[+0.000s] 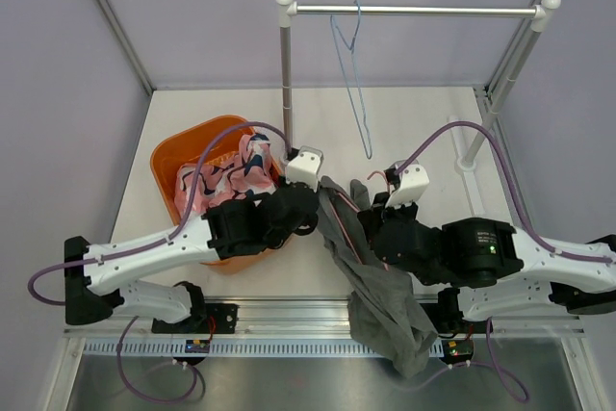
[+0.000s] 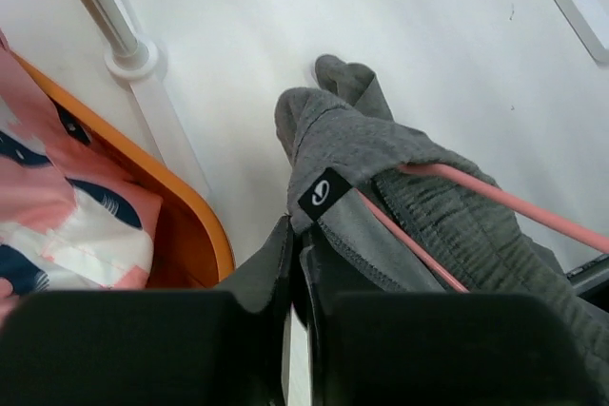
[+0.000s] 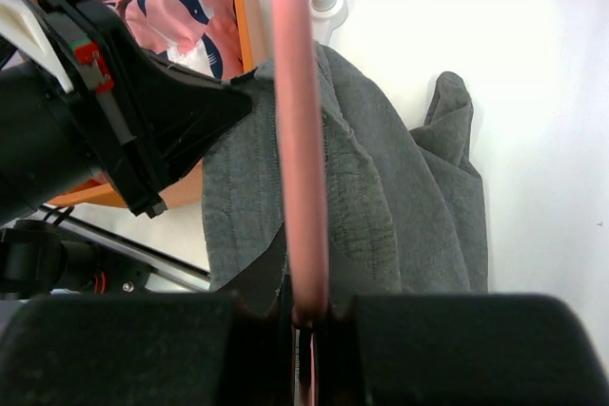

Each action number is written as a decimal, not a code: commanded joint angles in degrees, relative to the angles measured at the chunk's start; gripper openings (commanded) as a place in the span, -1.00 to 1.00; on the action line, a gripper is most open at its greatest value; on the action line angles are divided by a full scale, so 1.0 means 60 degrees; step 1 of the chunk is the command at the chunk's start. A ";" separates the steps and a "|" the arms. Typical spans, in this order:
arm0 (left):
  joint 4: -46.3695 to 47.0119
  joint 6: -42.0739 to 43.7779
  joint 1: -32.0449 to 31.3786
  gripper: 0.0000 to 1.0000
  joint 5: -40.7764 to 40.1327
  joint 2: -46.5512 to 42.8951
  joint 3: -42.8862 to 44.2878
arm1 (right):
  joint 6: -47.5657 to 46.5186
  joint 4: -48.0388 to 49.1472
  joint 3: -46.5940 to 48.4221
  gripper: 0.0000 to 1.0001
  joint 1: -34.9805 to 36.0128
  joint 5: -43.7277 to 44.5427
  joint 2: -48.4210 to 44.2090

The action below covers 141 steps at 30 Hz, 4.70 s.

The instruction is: Remove the shorts from the hanger

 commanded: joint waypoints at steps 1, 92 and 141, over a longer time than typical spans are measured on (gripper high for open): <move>0.0140 0.0377 0.0261 -1.00 -0.0472 0.0431 0.1120 | 0.0127 0.0289 0.0371 -1.00 0.0156 0.0569 -0.0388; 0.3509 0.8379 -0.0254 -1.00 -0.1542 -0.2058 0.5092 | -0.3141 0.0788 0.2260 -1.00 -0.1338 0.0335 -0.1472; -0.0097 -0.1177 1.0399 0.98 0.7510 -0.4562 -0.1105 | -0.4722 0.0555 0.2830 -1.00 -0.1338 0.2324 -0.1916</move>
